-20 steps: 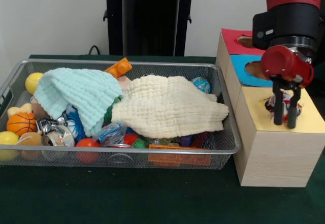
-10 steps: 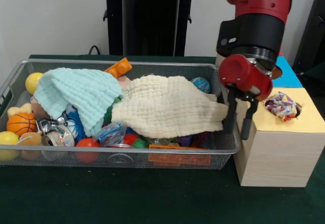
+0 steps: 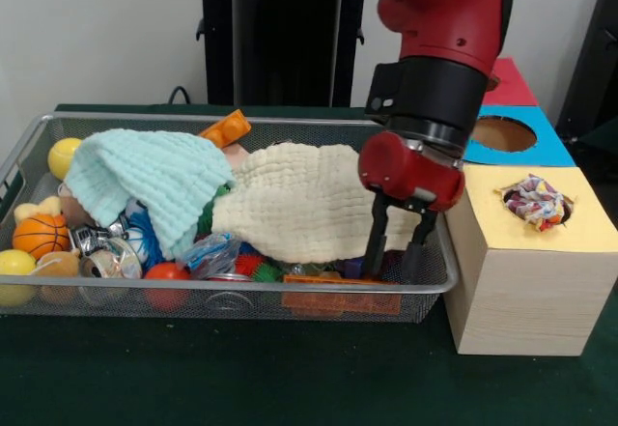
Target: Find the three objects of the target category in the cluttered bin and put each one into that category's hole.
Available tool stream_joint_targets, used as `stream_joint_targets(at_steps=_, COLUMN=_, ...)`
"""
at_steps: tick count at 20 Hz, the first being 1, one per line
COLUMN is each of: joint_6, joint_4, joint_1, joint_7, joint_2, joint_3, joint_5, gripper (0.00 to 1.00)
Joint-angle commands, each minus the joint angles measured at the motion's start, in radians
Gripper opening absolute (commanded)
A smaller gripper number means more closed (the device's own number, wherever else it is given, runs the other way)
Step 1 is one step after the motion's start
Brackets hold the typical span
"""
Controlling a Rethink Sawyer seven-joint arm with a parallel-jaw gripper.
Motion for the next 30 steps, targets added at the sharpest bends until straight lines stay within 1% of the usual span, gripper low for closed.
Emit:
stream_joint_targets(at_steps=1, joint_6=0.166, joint_4=0.162, joint_1=-0.106, joint_7=0.035, joint_2=-0.084, joint_3=0.276, joint_5=0.015, gripper=1.00)
stream_joint_targets(at_steps=4, joint_6=0.191, joint_4=0.189, joint_1=-0.133, joint_7=0.010, joint_2=-0.129, joint_3=0.313, joint_5=0.003, gripper=1.00)
stream_joint_targets(at_steps=8, joint_6=0.180, joint_4=0.202, joint_1=-0.125, joint_7=0.008, joint_2=-0.145, joint_3=0.297, joint_5=-0.030, gripper=1.00)
stream_joint_targets(at_steps=10, joint_6=0.173, joint_4=0.213, joint_1=-0.129, joint_7=0.007, joint_2=-0.152, joint_3=0.304, joint_5=-0.039, gripper=1.00)
stream_joint_targets(at_steps=14, joint_6=0.175, joint_4=0.244, joint_1=-0.170, joint_7=-0.015, joint_2=-0.177, joint_3=0.366, joint_5=-0.045, gripper=1.00)
stream_joint_targets(at_steps=17, joint_6=0.178, joint_4=0.278, joint_1=-0.204, joint_7=-0.033, joint_2=-0.210, joint_3=0.416, joint_5=-0.053, gripper=1.00)
stream_joint_targets(at_steps=20, joint_6=0.210, joint_4=0.290, joint_1=-0.221, joint_7=-0.051, joint_2=-0.234, joint_3=0.442, joint_5=-0.052, gripper=1.00)
stream_joint_targets(at_steps=22, joint_6=0.266, joint_4=0.288, joint_1=-0.225, joint_7=-0.079, joint_2=-0.247, joint_3=0.452, joint_5=-0.048, gripper=1.00)
stream_joint_targets(at_steps=23, joint_6=0.297, joint_4=0.285, joint_1=-0.221, joint_7=-0.091, joint_2=-0.255, joint_3=0.448, joint_5=-0.048, gripper=1.00)
stream_joint_targets(at_steps=26, joint_6=0.346, joint_4=0.262, joint_1=-0.202, joint_7=-0.102, joint_2=-0.264, joint_3=0.420, joint_5=-0.059, gripper=1.00)
stream_joint_targets(at_steps=27, joint_6=0.360, joint_4=0.248, joint_1=-0.184, joint_7=-0.102, joint_2=-0.260, joint_3=0.395, joint_5=-0.069, gripper=1.00)
stream_joint_targets(at_steps=30, joint_6=0.409, joint_4=0.210, joint_1=-0.151, joint_7=-0.099, joint_2=-0.257, joint_3=0.356, joint_5=-0.087, gripper=1.00)
